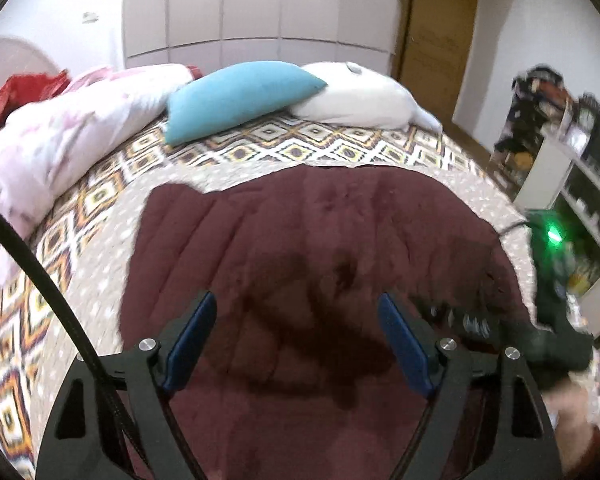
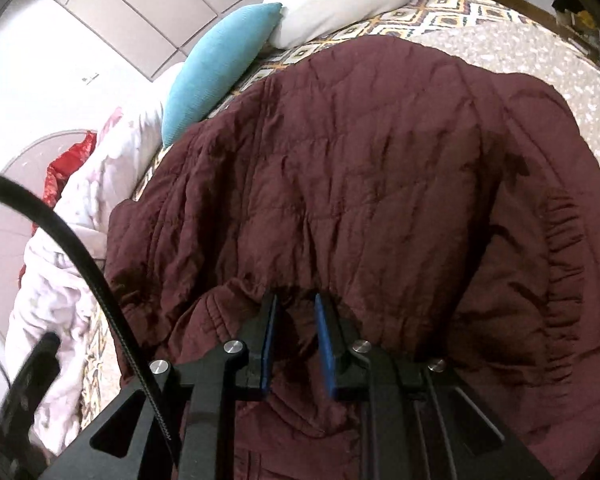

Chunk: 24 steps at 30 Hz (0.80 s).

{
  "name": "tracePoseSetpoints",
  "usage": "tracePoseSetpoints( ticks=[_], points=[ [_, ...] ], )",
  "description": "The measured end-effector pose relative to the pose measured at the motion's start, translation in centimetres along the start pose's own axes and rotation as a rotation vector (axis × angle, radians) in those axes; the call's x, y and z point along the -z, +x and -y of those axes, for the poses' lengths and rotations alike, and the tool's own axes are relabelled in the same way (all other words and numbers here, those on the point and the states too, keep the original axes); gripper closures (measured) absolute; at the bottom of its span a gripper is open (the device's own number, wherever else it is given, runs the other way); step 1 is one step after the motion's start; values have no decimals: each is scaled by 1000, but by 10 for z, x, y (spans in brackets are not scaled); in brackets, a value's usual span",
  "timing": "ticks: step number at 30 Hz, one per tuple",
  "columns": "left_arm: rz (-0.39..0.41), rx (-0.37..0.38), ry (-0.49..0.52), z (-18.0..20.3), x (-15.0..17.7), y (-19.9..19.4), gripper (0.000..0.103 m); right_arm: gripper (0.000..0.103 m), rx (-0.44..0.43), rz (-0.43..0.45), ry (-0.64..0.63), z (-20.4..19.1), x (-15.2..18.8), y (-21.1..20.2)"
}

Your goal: Fold large clothes

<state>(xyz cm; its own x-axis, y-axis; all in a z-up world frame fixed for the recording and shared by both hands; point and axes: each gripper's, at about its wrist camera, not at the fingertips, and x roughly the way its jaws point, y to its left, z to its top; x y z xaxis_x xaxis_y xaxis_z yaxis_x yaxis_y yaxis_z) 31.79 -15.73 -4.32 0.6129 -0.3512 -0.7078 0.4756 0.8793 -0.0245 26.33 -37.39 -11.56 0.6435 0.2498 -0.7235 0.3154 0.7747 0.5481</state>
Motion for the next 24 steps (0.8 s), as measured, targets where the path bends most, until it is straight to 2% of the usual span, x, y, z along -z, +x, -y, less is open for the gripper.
tracePoseSetpoints(
  ticks=[2, 5, 6, 8, 11, 15, 17, 20, 22, 24],
  points=[
    [-44, -61, 11, 6, -8, 32, 21, 84, -8, 2, -3, 2, -1, 0],
    [-153, -180, 5, -4, -6, 78, 33, 84, -13, 17, -20, 5, 3, -2],
    [-182, -188, -6, -11, -1, 91, 33, 84, -17, 22, -23, 7, 4, -3],
    [-164, -160, -53, -23, 8, 100, 32, 84, -29, 32, -31, 11, 8, -3],
    [-129, -169, -47, -22, 15, 98, 31, 84, -35, 47, -46, 10, 9, 0],
    [-116, -167, -62, -17, 15, 74, 32, 84, -24, 58, -44, 7, 11, -7],
    [-86, -156, -62, -15, 15, 51, 32, 84, 5, 102, -72, -4, 14, -23],
    [-32, -160, -51, -10, 24, 9, 32, 77, 90, 187, -141, -18, 24, -54],
    [-15, -157, -45, -8, 34, -15, 32, 74, 110, 187, -153, -23, 29, -61],
    [-10, -164, -41, -8, 45, -37, 32, 74, 145, 147, -172, -23, 34, -59]
  ],
)
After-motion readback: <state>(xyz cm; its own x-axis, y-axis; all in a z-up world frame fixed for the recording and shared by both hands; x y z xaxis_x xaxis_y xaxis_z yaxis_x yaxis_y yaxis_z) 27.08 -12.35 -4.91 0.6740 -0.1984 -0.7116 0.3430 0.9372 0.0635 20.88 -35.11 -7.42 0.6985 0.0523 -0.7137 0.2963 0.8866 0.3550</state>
